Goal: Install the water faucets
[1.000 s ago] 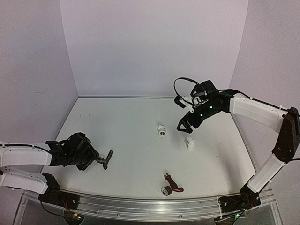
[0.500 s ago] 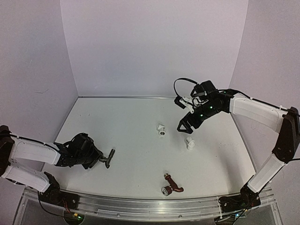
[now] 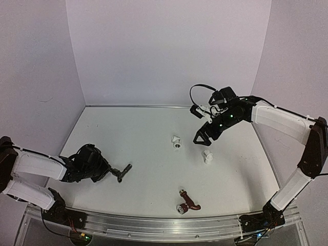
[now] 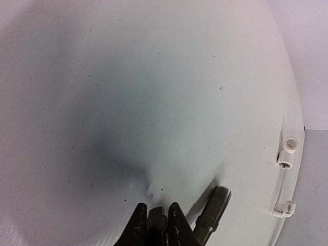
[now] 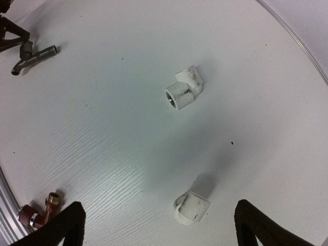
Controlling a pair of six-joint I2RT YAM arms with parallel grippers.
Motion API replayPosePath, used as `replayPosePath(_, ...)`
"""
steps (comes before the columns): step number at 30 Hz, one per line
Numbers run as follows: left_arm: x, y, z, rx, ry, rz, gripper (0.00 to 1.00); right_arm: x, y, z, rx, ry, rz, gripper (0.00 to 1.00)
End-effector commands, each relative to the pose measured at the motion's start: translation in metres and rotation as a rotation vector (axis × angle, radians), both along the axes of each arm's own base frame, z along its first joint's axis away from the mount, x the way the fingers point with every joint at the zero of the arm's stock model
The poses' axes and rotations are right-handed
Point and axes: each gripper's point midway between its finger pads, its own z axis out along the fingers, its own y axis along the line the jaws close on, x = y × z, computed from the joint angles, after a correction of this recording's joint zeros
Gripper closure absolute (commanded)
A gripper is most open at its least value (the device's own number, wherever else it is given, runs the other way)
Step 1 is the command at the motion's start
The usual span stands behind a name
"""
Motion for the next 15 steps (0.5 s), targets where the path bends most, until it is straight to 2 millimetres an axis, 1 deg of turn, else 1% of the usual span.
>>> replayPosePath(1,0.015,-0.009,0.038,0.023,-0.107,-0.069,0.93,-0.006,0.009,0.029,0.046,-0.019,0.07,0.02)
replayPosePath(4,0.018,-0.01,0.054,0.056,-0.148,-0.101,1.0,-0.013,0.012,0.035,0.051,-0.003,0.117,0.02)
replayPosePath(7,0.021,-0.013,0.069,0.076,-0.195,-0.146,1.0,-0.017,0.017,0.043,0.065,0.003,0.161,0.02)
replayPosePath(8,0.021,-0.017,0.076,0.085,-0.218,-0.18,1.0,-0.02,0.019,0.047,0.073,0.01,0.179,0.02)
replayPosePath(11,0.023,-0.032,0.097,0.104,-0.29,-0.299,1.0,-0.031,0.027,0.056,0.116,0.046,0.251,0.02)
replayPosePath(15,0.018,-0.065,0.137,0.101,-0.43,-0.526,1.0,-0.054,0.04,0.072,0.197,0.12,0.378,0.02)
